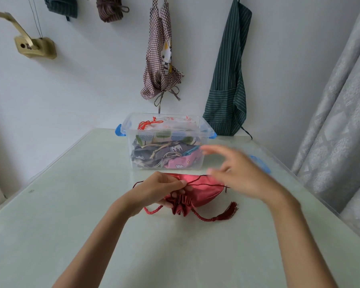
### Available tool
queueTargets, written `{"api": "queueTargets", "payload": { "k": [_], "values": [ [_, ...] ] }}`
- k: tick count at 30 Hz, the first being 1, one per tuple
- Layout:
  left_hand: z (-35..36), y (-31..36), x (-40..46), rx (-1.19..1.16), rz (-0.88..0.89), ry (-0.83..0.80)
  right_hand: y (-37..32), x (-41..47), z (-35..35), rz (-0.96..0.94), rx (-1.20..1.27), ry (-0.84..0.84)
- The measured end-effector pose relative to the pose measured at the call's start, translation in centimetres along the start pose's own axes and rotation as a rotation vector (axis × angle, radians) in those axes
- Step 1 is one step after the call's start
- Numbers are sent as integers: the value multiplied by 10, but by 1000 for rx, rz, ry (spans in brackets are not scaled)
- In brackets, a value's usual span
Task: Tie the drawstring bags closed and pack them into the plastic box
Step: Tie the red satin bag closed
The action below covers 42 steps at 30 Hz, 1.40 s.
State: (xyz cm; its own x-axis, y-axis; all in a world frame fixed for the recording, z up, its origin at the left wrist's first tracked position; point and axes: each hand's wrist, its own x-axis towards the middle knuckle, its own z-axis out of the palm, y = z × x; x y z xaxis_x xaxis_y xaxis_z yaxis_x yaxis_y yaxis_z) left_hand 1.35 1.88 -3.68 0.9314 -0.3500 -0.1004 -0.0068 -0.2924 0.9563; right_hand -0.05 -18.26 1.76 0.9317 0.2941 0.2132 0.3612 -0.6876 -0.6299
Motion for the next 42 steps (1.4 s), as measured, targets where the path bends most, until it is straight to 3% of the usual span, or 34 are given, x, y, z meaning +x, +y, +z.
{"api": "queueTargets", "payload": {
  "k": [2,3,9,15,19,24,29,33,42],
  "values": [
    [1,-1,0,16,-10,-18,5,5,22,15,-17,-262],
    [0,0,0,25,-16,-26,11,8,30,44,-61,-285],
    [-3,-1,0,-81,-81,-22,19,9,26,66,-119,22],
    [-4,-2,1,-370,-127,28,0,0,19,1,4,-151],
    [-5,-2,0,-368,-110,99,-1,0,21,33,-57,-210],
    [-5,-1,-1,-266,-49,102,13,12,27,47,12,-5],
    [-4,3,-2,-224,38,145,10,11,45,78,247,-273],
    [-4,3,-3,-235,80,220,8,12,47,98,330,-102],
    [-8,6,-5,-257,160,240,3,15,49,196,428,7]
  ]
}}
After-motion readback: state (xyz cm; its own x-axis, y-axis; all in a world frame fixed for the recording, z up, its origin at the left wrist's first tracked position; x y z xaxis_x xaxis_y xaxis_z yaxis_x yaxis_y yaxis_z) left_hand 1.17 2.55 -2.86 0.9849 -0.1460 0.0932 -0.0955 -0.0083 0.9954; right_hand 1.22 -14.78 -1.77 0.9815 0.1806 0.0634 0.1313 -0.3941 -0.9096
